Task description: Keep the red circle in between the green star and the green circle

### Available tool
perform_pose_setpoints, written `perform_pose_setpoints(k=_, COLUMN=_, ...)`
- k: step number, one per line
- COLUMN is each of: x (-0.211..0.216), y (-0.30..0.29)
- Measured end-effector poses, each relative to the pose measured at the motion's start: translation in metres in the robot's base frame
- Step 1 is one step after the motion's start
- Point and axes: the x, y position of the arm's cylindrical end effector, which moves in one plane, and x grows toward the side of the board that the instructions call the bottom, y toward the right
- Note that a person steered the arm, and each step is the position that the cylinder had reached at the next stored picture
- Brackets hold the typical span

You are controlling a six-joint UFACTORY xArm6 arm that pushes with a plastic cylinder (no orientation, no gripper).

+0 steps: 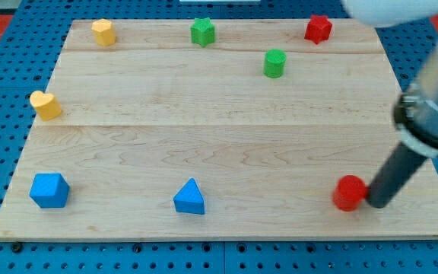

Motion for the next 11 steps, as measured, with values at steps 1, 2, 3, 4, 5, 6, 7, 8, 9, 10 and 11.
perform_pose_setpoints(k=1, x=0.016, y=-0.027)
perform_pose_setpoints(k=2, x=0.011, y=-0.07)
perform_pose_setpoints(k=3, x=-0.05, y=-0.138)
perform_pose_setpoints(k=4, x=-0.11, y=-0.19)
perform_pose_setpoints(k=5, x=-0.125, y=-0.212)
perform_pose_setpoints(k=6, x=-0.082, y=-0.217)
perform_pose_setpoints(k=7, x=-0.092, y=-0.184)
perform_pose_setpoints(k=8, x=-0.111, y=-0.175)
perform_pose_setpoints(k=9, x=-0.112, y=-0.163)
perform_pose_setpoints(k=10, x=-0.112, y=-0.151)
perform_pose_setpoints(k=11, x=-0.112, y=-0.142)
